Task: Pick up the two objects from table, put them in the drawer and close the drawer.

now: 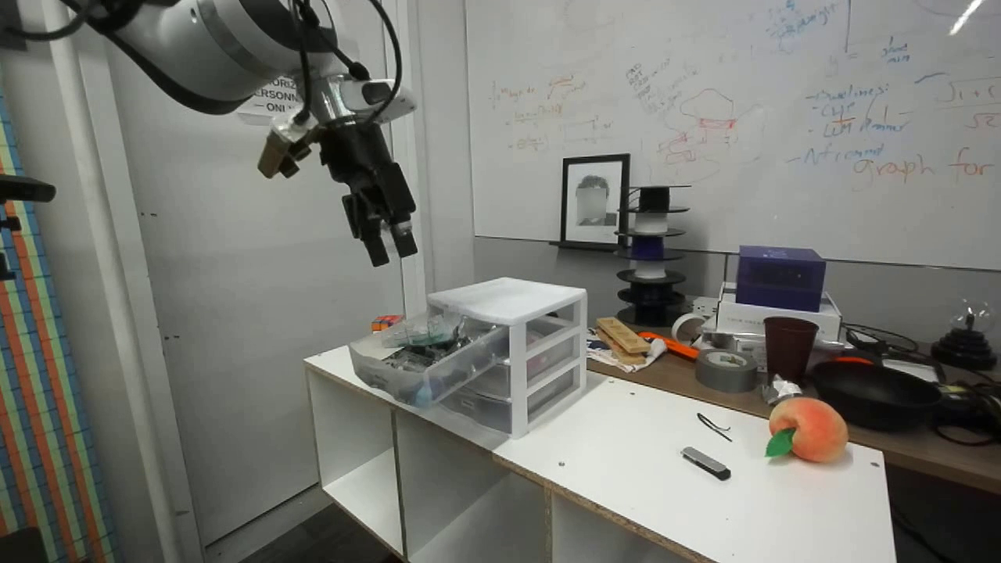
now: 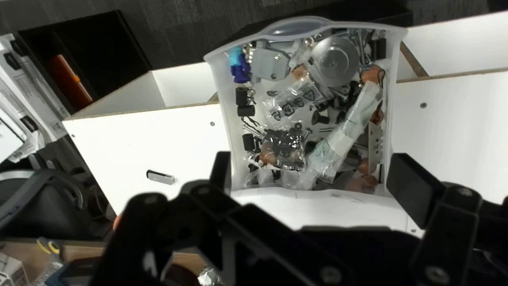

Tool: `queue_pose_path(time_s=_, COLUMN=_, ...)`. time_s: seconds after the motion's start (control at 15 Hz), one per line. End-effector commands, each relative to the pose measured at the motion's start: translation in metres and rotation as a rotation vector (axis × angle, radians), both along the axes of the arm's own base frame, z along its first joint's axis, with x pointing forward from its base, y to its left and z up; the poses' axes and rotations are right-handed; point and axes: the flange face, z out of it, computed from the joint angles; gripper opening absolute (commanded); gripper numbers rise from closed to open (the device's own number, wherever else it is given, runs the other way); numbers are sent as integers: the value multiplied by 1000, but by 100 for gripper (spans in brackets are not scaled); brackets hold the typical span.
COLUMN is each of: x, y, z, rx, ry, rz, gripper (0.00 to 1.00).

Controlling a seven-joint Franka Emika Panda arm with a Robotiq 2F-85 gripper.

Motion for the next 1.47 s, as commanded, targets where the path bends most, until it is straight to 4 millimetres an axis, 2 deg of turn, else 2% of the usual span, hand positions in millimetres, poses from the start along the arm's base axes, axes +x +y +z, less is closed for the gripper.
queue_pose_path(time_s=0.0, x=-26, y=-16, z=46, rx=-9, ry=36, rz=194, gripper=100)
queue_pose_path(time_s=0.2, x=-38, y=-27, z=79, rx=-16, ry=32, rz=351, gripper=100)
queue_pose_path(time_s=0.27, x=-23, y=-22, z=58, rx=-21, ry=36, rz=266, gripper=100)
queue_pose_path(time_s=0.4, x=-26, y=-26, z=65, rx=-21, ry=29, rz=272, gripper=100)
queue_pose_path(time_s=0.67, x=-22, y=-23, z=52, rx=-20, ry=54, rz=274, gripper=100)
queue_pose_path(time_s=1.0, x=-17, y=-20, z=56, rx=-25, ry=45, rz=313, gripper=100)
queue_pose_path(time_s=1.13, x=-6, y=-33, z=66, rx=-40, ry=31, rz=398, gripper=100)
queue_pose_path(time_s=1.2, x=1, y=-47, z=74, rx=-55, ry=22, rz=428, gripper=100)
queue_pose_path(time_s=1.4, x=28, y=-99, z=85, rx=-109, ry=-7, rz=505, gripper=100)
